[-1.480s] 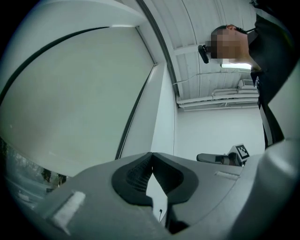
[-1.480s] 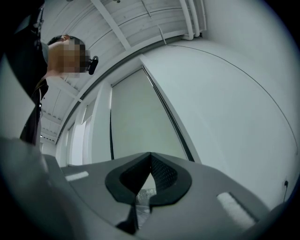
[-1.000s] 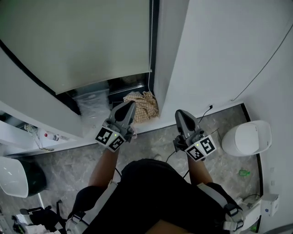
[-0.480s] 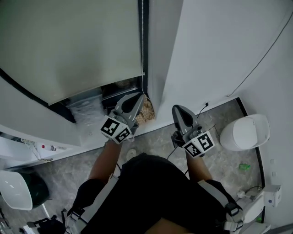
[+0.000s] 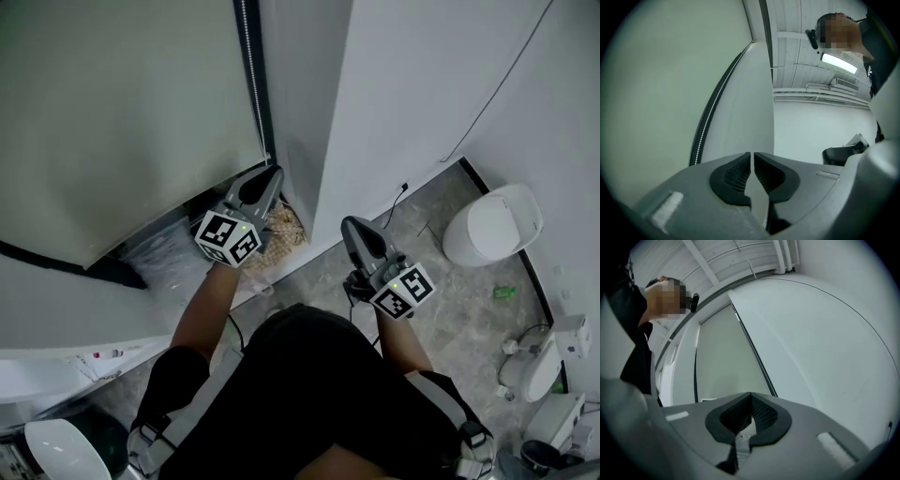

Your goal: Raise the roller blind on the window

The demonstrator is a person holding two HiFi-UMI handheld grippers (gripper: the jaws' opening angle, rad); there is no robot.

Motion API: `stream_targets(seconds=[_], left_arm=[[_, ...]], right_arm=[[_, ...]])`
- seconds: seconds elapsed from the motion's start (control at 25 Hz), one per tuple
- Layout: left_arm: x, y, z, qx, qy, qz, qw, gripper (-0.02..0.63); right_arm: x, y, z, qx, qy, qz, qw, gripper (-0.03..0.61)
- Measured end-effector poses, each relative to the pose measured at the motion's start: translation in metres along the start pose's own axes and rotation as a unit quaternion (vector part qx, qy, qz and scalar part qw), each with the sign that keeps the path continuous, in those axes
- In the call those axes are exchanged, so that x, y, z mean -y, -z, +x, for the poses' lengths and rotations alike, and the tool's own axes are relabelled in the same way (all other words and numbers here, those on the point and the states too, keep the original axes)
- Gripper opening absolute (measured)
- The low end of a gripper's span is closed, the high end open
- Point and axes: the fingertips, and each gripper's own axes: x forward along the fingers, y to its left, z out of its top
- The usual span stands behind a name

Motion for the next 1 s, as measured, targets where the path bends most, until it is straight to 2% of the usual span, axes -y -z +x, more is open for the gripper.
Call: stream_targets(seconds=[0.16,0.4,0.48,0.72,0.84,0.88,1.0], left_arm=[[-0.037,0.008,0.025,-0.008,0.004,-0.007,0.9999,0.072],[-0.063,0.009,0.07,-0.012,0.011,-0.002,0.9999,0.094],[-0.069,0.01,0.079,-0.015,0.014,-0.004,0.9998,0.124],[-0.067,0.01,0.094,-0.013,0.066,-0.027,0.9974,0.127],[-0.063,0.01,0.095,-0.007,0.082,-0.034,0.996,0.083],[-0.063,0.011,0.095,-0.007,0.082,-0.034,0.996,0.01],[-0.06,0.015,0.092,-0.007,0.081,-0.044,0.9957,0.005]], right_arm=[[-0.004,0.005,-0.002,0.001,0.023,-0.001,1.0,0.005],[0.017,-0.003,-0.014,0.02,0.081,-0.003,0.997,0.005],[0.018,-0.006,-0.017,0.027,0.095,-0.006,0.995,0.005],[0.018,-0.005,-0.024,0.042,0.134,-0.008,0.99,0.006],[0.018,-0.001,-0.024,0.044,0.143,-0.007,0.989,0.006],[0.018,0.001,-0.024,0.043,0.144,-0.007,0.989,0.005],[0.018,0.004,-0.025,0.038,0.142,-0.008,0.989,0.006]])
